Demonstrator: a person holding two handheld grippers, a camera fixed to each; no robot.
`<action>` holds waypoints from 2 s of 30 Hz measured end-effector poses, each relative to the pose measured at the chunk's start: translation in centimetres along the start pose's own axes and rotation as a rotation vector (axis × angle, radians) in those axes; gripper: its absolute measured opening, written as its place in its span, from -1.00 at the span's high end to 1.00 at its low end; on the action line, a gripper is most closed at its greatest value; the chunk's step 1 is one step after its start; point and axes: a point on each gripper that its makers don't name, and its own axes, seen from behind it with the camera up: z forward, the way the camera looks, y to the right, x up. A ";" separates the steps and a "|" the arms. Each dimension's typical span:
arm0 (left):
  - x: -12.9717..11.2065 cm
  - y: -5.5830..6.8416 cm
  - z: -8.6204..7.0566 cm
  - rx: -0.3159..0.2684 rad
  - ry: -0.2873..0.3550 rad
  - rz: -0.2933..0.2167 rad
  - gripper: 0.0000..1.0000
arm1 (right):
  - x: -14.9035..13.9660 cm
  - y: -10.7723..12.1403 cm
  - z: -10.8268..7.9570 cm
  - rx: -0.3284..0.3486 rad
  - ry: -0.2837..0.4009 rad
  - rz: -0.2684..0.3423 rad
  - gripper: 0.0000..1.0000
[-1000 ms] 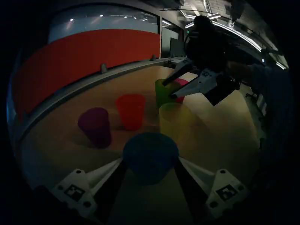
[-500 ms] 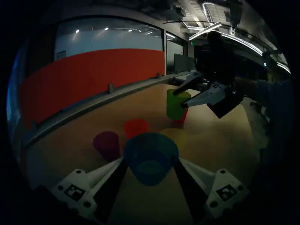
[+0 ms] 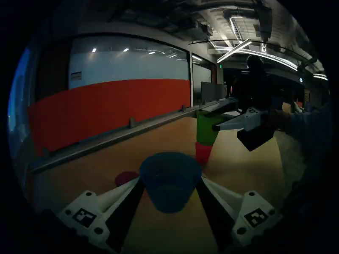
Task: Pour water
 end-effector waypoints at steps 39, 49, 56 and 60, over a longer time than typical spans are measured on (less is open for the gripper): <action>7.6 0.2 -2.2 0.029 0.181 0.013 -0.68 | 7.0 -3.2 -1.6 0.017 0.223 -0.043 -0.86; 10.3 -0.1 -3.1 0.071 0.215 0.104 -0.68 | 6.6 -5.4 -1.0 0.067 0.215 -0.043 -0.85; 12.3 -0.3 -3.6 0.110 0.241 0.174 -0.68 | 6.0 -7.2 -0.1 0.113 0.215 -0.035 -0.84; 13.4 -0.3 -3.8 0.128 0.251 0.218 -0.68 | 5.5 -8.4 0.6 0.139 0.209 -0.040 -0.84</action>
